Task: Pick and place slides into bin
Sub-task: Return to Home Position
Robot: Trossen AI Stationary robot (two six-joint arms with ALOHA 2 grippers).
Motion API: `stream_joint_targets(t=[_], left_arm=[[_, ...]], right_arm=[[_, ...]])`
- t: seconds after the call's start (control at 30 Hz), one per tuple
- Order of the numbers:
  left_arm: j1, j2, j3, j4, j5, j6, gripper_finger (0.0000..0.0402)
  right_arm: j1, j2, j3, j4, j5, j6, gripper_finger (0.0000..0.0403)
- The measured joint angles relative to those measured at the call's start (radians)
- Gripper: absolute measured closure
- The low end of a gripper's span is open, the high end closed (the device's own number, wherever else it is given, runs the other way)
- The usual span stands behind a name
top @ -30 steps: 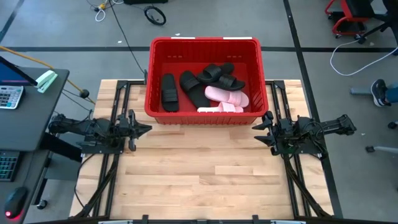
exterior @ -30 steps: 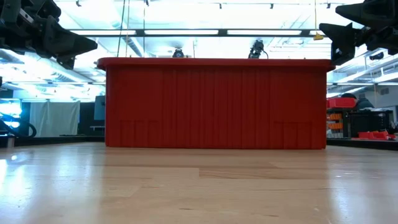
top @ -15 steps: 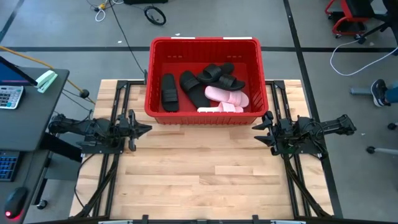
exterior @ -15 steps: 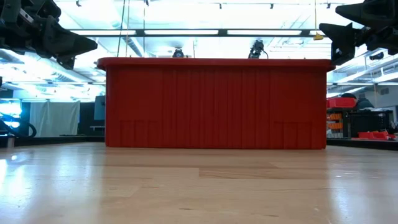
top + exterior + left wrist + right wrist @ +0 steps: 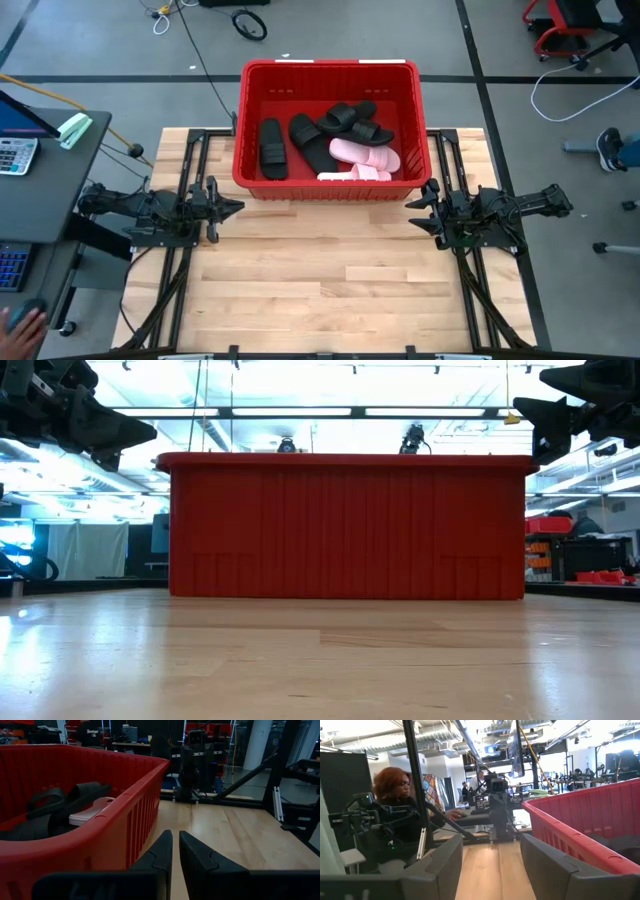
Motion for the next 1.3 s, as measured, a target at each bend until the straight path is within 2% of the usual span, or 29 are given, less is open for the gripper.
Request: stream_joint_targets(t=[0.27,0.63,0.97,1.3], left_arm=[[0.000,0.000,0.000,0.000,0.000,0.000,0.0374],[0.000,0.000,0.000,0.000,0.000,0.000,0.0361],[0.000,0.000,0.000,0.000,0.000,0.000,0.0374],[0.000,0.000,0.000,0.000,0.000,0.000,0.0361]], right_arm=[[0.000,0.000,0.000,0.000,0.000,0.000,0.0197],[0.000,0.000,0.000,0.000,0.000,0.000,0.0197],[0.000,0.000,0.000,0.000,0.000,0.000,0.0197],[0.000,0.000,0.000,0.000,0.000,0.000,0.0197]])
